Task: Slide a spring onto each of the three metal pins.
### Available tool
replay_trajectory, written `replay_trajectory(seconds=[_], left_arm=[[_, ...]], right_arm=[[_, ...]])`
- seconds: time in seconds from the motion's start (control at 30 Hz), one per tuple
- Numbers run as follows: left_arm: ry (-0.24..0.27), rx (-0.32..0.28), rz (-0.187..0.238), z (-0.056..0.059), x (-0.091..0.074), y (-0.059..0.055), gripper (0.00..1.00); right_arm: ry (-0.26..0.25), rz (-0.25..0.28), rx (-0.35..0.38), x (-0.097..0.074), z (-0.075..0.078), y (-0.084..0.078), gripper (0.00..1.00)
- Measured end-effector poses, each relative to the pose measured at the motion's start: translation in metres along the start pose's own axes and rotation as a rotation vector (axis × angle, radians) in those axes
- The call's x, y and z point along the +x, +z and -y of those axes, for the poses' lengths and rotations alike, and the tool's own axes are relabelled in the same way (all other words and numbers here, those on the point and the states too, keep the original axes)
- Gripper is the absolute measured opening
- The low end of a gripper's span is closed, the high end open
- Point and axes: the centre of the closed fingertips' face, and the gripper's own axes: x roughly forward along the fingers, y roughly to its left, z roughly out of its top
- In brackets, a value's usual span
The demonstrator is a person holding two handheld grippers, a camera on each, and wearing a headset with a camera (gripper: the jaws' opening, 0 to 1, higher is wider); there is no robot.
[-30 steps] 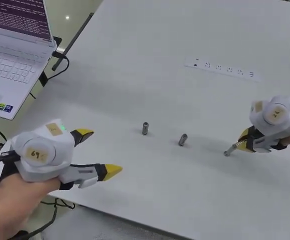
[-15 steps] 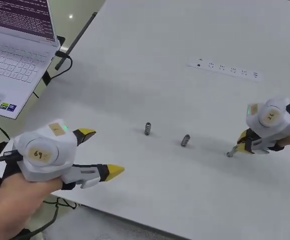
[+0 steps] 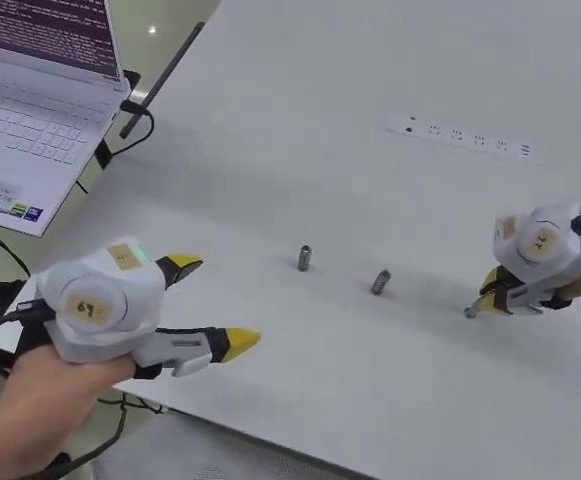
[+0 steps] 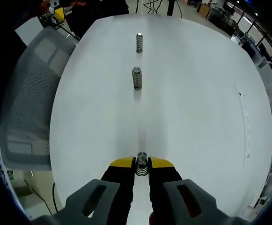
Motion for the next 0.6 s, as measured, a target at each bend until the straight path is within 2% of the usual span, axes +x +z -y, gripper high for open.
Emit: replay_trajectory(seconds=[0.33,0.6], left_arm=[[0.012,-0.003,-0.014,-0.003,-0.003,-0.005,0.64],[0.020,-0.004,-0.017,-0.005,-0.004,-0.004,0.64]], right_arm=[[0.011,-0.014,-0.008,0.010,-0.001,-0.003,0.09],[0.022,-0.025,-0.011,0.019,-0.003,-0.006,0.09]])
